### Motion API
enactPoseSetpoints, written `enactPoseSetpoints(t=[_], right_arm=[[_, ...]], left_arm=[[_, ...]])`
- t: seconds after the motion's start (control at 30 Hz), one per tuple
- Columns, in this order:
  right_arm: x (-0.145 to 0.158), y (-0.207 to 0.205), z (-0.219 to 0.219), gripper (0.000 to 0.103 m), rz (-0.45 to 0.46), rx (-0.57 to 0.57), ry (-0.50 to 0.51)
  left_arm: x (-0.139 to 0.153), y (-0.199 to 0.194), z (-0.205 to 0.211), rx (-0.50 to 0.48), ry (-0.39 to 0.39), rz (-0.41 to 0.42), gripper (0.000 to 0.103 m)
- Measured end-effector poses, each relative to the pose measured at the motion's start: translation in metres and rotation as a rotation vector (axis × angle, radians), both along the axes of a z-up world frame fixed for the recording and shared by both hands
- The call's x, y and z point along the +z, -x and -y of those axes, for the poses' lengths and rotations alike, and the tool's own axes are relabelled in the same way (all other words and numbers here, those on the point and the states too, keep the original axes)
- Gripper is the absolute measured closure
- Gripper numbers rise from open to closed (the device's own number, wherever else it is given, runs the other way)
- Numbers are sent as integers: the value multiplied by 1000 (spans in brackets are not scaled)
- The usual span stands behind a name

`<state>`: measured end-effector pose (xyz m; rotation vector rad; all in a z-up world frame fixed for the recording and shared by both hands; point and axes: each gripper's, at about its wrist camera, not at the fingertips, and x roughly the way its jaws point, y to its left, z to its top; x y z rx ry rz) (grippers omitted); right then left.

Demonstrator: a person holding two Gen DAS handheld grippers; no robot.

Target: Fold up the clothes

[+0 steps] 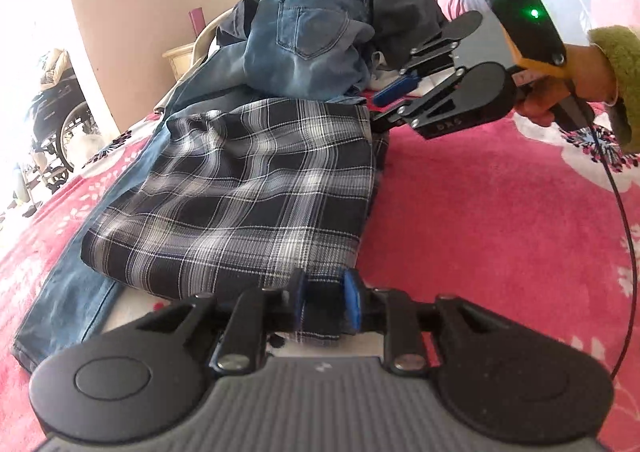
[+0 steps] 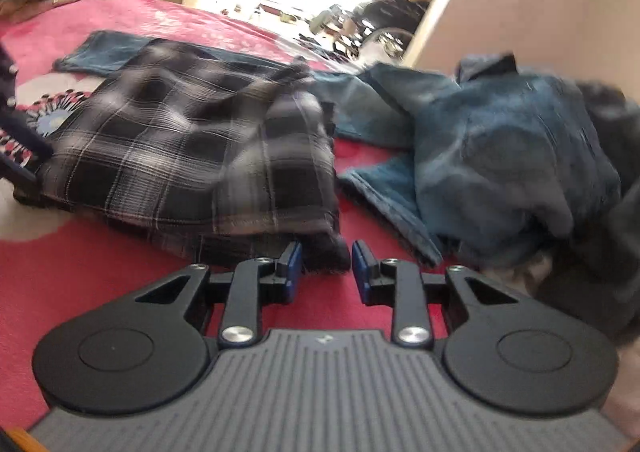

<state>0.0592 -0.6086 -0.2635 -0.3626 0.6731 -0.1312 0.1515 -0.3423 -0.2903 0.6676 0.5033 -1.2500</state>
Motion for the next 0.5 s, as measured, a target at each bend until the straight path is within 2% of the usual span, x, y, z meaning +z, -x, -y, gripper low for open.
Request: enactPoseSetpoints(t=[0.07, 0.27, 0.3, 0.37, 0.5], right_arm=[[-2, -5, -4, 77, 13, 15, 39], [2, -10, -4, 81, 142, -18, 6], [3, -8, -2, 95, 170, -49, -16], [8, 0, 3, 98, 230, -121, -66], [-8, 15, 27, 101, 231, -347, -287]], left_arm=[[-1, 1, 1, 2, -4, 1, 79], [-4, 5, 3, -4, -14, 6, 79], [-4, 5, 3, -6, -13, 7, 79], [-4, 6, 3, -12, -14, 10, 79], [-7, 6, 4, -14, -17, 0, 79]])
